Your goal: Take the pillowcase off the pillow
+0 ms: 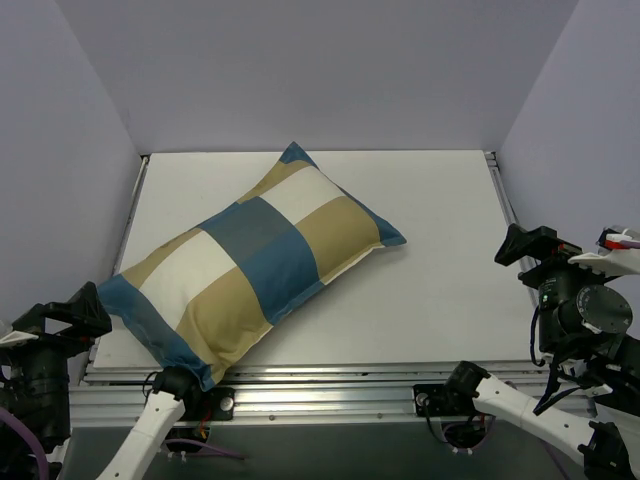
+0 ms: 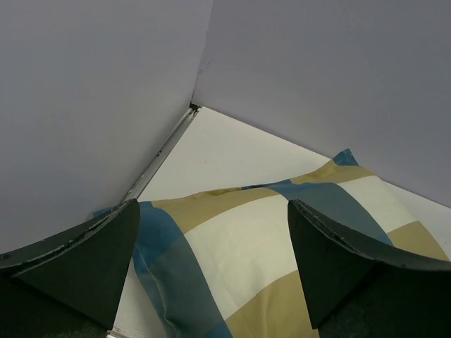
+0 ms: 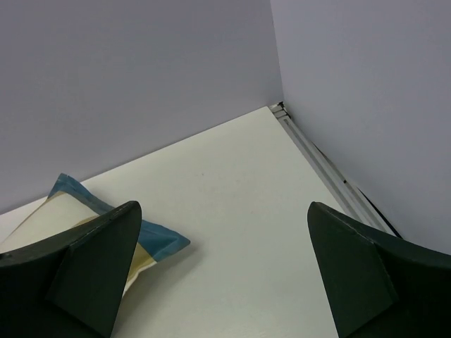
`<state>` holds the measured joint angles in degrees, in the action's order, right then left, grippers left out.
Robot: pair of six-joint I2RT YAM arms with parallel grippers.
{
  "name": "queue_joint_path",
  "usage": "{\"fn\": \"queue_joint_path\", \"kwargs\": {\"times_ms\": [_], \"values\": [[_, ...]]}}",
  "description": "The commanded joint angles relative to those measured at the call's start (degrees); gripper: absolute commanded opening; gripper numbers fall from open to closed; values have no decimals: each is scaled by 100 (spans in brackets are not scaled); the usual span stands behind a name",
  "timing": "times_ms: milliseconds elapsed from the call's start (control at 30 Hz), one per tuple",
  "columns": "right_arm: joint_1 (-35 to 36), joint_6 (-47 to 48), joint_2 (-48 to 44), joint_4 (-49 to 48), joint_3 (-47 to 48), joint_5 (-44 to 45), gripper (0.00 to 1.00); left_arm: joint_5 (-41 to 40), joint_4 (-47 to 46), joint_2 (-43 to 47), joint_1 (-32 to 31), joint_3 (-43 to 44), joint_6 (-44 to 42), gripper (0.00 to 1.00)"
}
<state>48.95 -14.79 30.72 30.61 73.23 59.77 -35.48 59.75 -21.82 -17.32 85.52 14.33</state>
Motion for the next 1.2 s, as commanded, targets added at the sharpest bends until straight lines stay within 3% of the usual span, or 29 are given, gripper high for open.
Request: {"fn": "queue_joint_path", "kwargs": {"times_ms": [0,367,533,633,767,1000,1167], "values": [[18,116,83,-249,-2,132,100,50,-226,-129,-34,-35,-44,94],[18,-243,329,-460,-213,-141,100,244,-253,-278,-43,-290,0,94],[18,-393,838,-749,-485,-1291,100,515,-218,-559,-43,-518,61,94],[18,-1148,1383,-898,-774,-1694,100,806,-218,-883,-43,-737,105,94],[1,-1816,2104,-1486,-1258,-2583,100,1131,-384,-1402,-43,-1063,167,94],[-192,-2669,3052,-3402,-2374,-3795,100,1860,-1122,-2624,-26,-1415,299,94],[-368,-3144,3764,-4596,-3068,-4587,100,1861,-1615,-3810,88,-1441,185,94]]}}
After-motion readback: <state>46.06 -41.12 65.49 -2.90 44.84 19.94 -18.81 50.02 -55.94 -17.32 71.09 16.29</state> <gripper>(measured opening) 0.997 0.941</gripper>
